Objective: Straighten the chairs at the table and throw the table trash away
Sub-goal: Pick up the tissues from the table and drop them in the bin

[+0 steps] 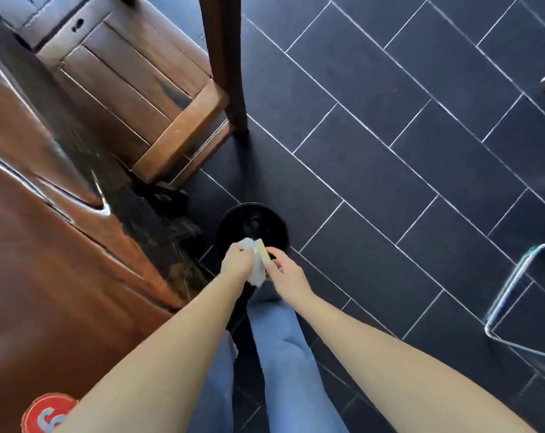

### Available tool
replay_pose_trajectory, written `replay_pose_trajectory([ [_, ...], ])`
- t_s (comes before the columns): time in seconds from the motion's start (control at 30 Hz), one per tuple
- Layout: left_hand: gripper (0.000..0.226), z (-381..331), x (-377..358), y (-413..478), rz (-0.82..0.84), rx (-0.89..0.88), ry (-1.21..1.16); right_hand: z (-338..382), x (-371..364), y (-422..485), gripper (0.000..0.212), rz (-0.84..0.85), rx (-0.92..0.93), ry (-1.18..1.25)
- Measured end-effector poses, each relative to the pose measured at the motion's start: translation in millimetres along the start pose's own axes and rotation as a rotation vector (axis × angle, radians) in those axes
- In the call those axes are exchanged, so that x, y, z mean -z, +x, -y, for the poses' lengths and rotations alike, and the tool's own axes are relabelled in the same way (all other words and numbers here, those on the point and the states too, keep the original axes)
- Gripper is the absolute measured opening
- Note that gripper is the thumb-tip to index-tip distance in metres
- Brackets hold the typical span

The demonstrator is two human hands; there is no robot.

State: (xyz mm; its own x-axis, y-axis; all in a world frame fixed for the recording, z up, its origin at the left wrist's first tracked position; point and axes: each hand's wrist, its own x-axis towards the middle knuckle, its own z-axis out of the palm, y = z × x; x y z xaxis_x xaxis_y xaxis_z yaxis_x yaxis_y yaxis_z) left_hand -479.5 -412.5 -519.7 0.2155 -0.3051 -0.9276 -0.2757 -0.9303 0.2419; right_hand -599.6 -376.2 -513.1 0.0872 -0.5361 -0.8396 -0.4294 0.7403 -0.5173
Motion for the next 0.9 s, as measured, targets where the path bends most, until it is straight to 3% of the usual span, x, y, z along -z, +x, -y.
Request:
replay_pose_trajectory([
  [0.1,0.043,-3.5,-6.9,29.0,0.014,0.095,-0.020,-17.1,-14.4,37.9,0.050,0.015,-0.067,0.005],
  [0.37,0.030,-2.6,-15.0,90.8,0.195,0.196,0.006,-36.7,-26.9,91.5,0.050,0.125,-0.173,-0.039],
  [0.5,0.054,-7.3,-9.2,103.8,0.332,0.265,0.061,-45.6,-20.0,100.8,0.056,0.145,-0.174,-0.150],
  [0.6,0.065,-13.9,-12.8,93.3,0.354,0.207,0.031,-44.3,-16.9,92.8,0.055,0.121,-0.177,-0.169],
  [0.9,0.061,-40.7,10.7,-13.3,0.343,-0.137,-0.116,11.4,0.4,20.1,0.057,-0.030,-0.011,-0.183],
])
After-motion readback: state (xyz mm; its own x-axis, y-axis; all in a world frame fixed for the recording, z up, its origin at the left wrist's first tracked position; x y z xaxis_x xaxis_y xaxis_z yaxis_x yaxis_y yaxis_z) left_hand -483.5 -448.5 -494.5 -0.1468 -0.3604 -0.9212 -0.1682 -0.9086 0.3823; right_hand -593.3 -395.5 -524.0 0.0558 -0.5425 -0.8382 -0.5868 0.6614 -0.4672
